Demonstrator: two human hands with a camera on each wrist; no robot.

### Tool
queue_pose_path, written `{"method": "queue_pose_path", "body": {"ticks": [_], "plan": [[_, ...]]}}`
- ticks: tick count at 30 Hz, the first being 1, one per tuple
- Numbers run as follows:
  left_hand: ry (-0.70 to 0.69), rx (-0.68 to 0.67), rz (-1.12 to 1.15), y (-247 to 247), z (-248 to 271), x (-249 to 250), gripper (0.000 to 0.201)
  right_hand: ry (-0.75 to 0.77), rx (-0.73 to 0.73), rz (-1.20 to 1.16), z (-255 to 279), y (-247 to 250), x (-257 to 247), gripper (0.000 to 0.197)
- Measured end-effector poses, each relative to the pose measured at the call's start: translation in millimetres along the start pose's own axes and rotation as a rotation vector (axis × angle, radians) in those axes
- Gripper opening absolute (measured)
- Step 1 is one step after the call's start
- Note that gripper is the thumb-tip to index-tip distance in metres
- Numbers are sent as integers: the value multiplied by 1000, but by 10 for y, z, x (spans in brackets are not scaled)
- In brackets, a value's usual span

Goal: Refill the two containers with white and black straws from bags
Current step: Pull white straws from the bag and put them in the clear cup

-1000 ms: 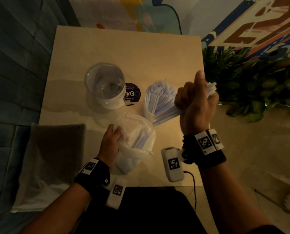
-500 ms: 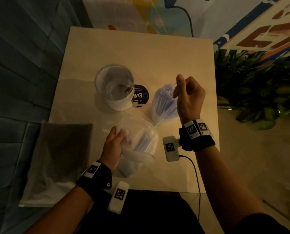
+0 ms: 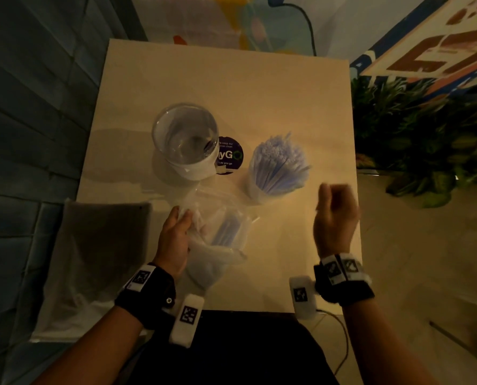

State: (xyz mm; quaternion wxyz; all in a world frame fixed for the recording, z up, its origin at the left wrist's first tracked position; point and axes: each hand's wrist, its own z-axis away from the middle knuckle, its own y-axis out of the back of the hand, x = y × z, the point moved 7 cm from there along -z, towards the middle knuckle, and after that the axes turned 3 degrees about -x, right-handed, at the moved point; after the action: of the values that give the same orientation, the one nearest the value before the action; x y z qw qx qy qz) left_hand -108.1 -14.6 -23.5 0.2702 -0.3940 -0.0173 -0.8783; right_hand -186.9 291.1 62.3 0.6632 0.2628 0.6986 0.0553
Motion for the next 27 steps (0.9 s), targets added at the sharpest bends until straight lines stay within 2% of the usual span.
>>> {"method": "queue_pose_path", "body": {"ticks": [3,6,11,14,17,19,21,27], "plan": [[-15,48,18,121,-60,-10,32,-65,-306,157,455,-352,482,15],[-17,56,31,148,-55,-6,38,33,-610,363,782,-837,763,3],[-47,27,4,175,6,29,34,294,-955,759,1005,-1598,764,40],[-56,31,7,239,43,27,32,442,-1080,917,1115,-1816,679,39],[-66,58,17,322,56,28,22,545,-1094,1004,1193,-1834,734,29],[-74,79,23,372,63,21,20,489,-1120,1042,1229,-1753,831,26],[-81,91,33,403,64,7,21,369,-1141,1054,1244,-1621,943,26],[-70,94,41,362,64,-38,23,-164,-1130,822,1199,-1179,1093,12]]}}
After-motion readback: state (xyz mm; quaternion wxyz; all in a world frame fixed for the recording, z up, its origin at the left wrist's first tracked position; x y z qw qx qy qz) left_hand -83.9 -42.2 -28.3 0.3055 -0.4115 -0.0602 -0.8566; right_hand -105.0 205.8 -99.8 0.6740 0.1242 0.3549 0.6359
